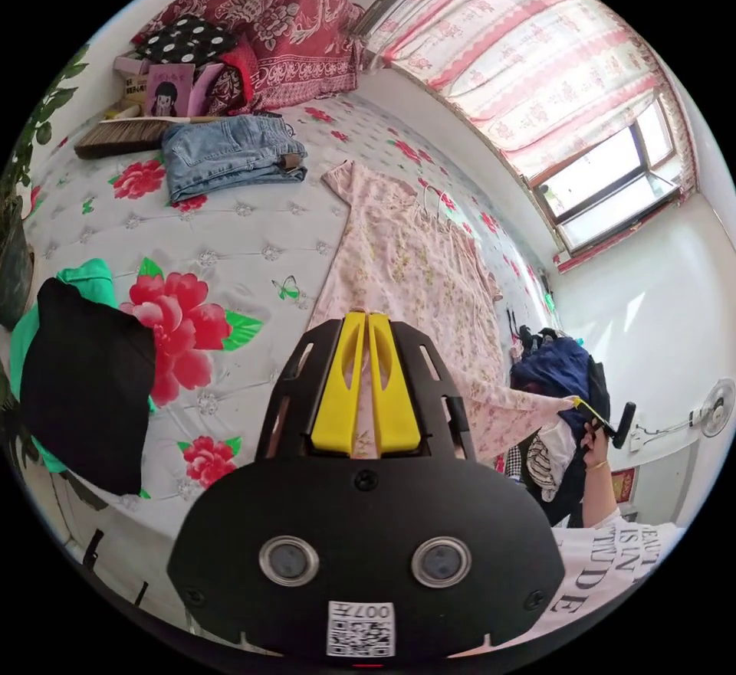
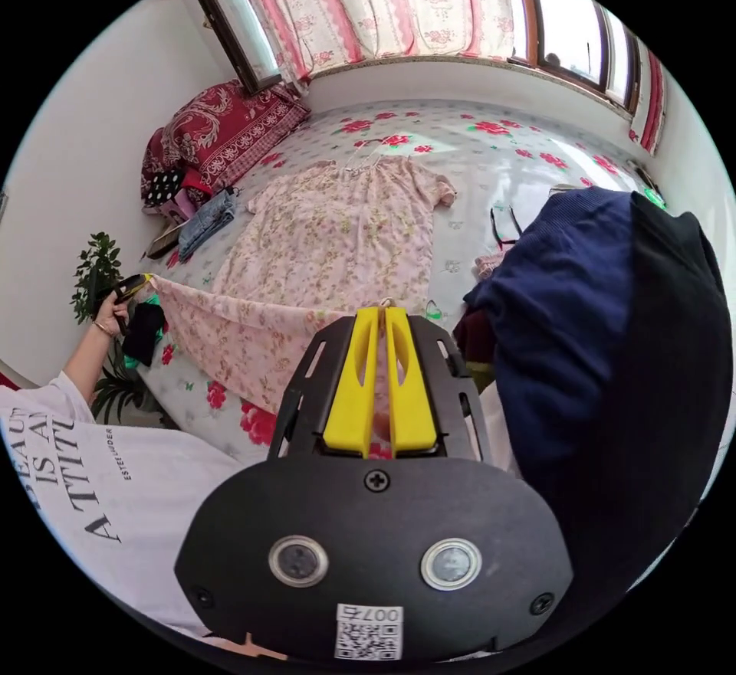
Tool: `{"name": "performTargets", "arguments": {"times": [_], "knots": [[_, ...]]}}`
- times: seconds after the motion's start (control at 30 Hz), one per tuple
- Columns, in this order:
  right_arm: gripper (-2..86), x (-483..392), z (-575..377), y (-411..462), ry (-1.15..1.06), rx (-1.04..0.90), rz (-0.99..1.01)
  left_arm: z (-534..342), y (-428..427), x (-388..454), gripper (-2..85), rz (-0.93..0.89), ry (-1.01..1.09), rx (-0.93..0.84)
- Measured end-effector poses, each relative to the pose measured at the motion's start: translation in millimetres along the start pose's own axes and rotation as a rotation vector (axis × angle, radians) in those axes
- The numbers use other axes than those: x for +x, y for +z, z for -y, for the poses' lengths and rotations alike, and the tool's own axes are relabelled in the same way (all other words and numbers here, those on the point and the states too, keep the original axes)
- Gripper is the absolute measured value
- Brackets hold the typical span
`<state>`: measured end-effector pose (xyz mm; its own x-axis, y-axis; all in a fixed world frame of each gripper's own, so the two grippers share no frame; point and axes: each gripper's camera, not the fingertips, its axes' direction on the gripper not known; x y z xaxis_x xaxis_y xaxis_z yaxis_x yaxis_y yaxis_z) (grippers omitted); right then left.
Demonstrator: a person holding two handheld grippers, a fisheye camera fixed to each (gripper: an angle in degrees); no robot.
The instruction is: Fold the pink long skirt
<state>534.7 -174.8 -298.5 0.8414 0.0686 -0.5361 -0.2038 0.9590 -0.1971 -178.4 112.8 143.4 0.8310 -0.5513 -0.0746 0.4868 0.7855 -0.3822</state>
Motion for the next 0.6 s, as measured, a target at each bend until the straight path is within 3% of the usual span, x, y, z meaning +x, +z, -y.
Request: {"name": "performTargets", "arguments": {"times": [0.13, 0.3, 0.6], "knots": [[0.7, 32, 56, 57, 0.133, -0.027, -0.012, 55, 62, -3, 0.2, 0.023, -0.119, -0.086], [2.5, 61, 64, 118, 0.255, -0.076, 0.041, 73, 103, -1, 7.2, 0.135, -0.076, -0.090], [4.2, 47, -21, 150, 0.126, -0.277, -0.061, -32, 96, -6, 9.6, 0.227, 0.178, -0.259]]}}
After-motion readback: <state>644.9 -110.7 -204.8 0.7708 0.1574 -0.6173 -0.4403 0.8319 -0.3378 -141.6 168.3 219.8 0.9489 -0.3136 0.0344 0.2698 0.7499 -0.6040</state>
